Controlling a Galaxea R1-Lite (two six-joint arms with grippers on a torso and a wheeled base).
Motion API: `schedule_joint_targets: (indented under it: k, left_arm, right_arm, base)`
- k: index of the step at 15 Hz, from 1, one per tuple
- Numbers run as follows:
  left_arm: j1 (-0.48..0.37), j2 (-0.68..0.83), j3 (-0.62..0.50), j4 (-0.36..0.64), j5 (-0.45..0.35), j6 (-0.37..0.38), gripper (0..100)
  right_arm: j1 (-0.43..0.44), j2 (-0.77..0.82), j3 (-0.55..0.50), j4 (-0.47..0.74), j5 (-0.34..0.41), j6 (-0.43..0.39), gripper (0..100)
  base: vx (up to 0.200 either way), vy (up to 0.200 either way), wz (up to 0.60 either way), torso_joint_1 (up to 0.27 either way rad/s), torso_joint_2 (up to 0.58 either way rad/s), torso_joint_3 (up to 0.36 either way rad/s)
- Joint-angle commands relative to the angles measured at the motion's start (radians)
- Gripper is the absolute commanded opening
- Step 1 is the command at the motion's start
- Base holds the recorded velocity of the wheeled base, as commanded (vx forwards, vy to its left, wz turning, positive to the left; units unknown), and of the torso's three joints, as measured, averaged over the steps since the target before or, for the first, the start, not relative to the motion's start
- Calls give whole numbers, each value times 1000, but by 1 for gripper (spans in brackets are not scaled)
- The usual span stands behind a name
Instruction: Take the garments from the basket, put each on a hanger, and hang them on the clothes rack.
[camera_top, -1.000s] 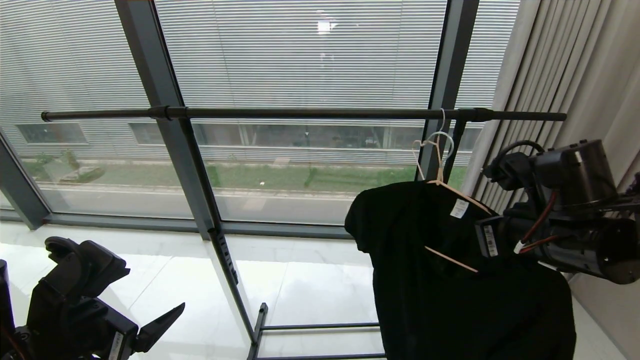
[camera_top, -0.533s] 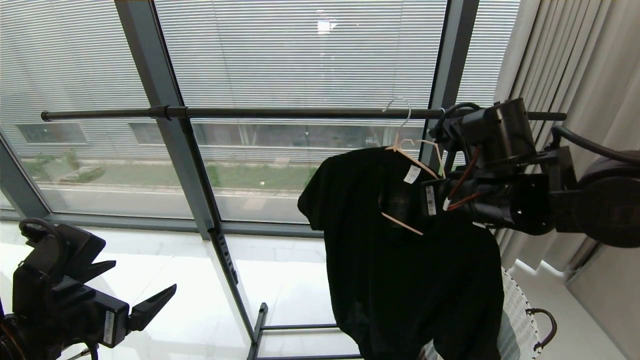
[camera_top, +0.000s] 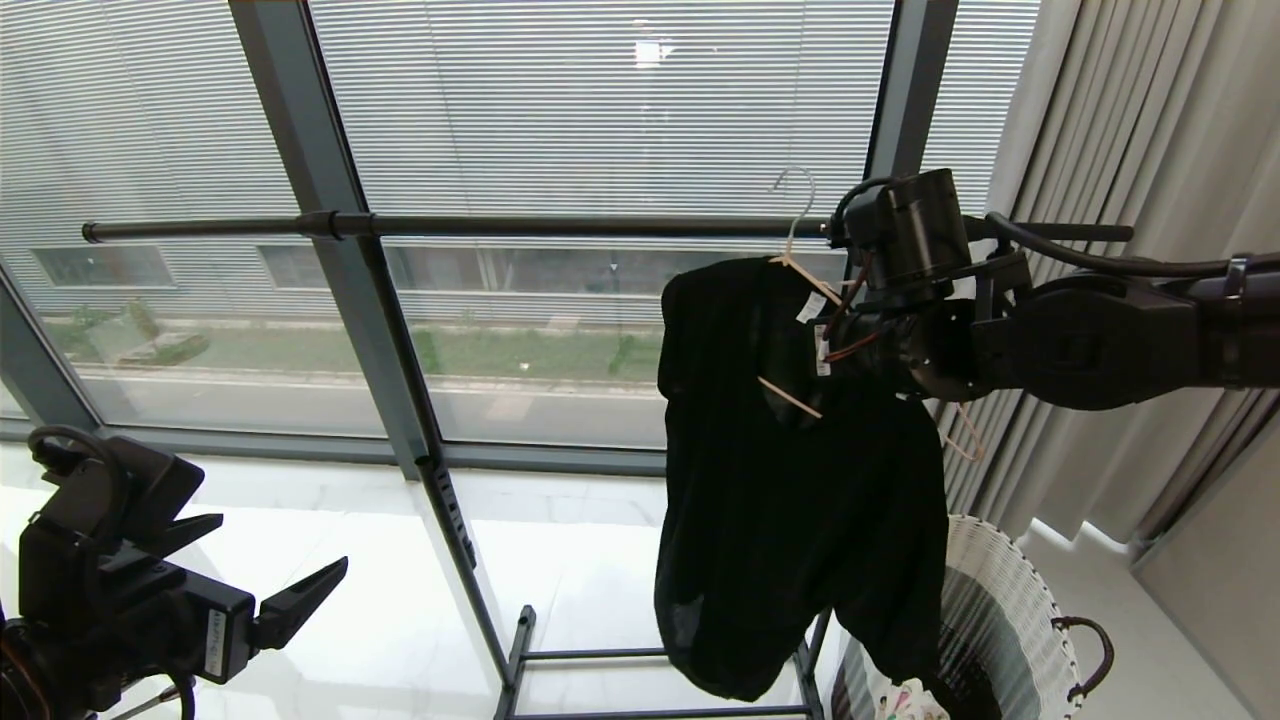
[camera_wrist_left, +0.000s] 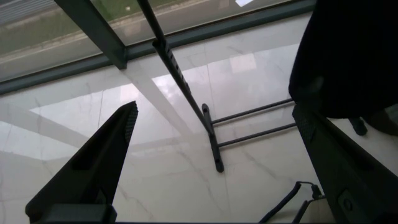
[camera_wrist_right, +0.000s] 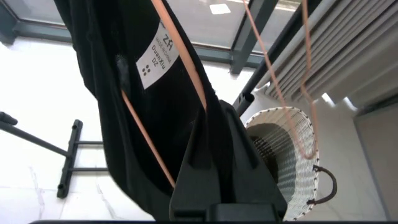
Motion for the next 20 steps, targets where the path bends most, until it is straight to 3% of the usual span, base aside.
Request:
schedule_joint_targets:
  k: [1, 3, 11, 20]
  left_arm:
    - [0, -1, 0, -1, 0, 0, 100]
    - [-1, -1, 0, -1, -3, 0, 100]
    - [-17, -13, 3, -1, -8, 0, 100]
    - [-41, -39, 12, -1, -5, 2, 100]
  right_arm:
    - [0, 13, -5, -1, 0, -1, 0]
    - [0, 13, -3, -1, 0, -2, 0]
    - [12, 2, 3, 0, -26, -4, 0]
    - [20, 67, 2, 26, -31, -71, 0]
  base:
    - [0, 0, 0, 0, 0, 0]
    - [0, 0, 0, 0, 0, 0]
    - [200, 0, 0, 2, 2, 3]
    - [0, 0, 0, 0, 0, 0]
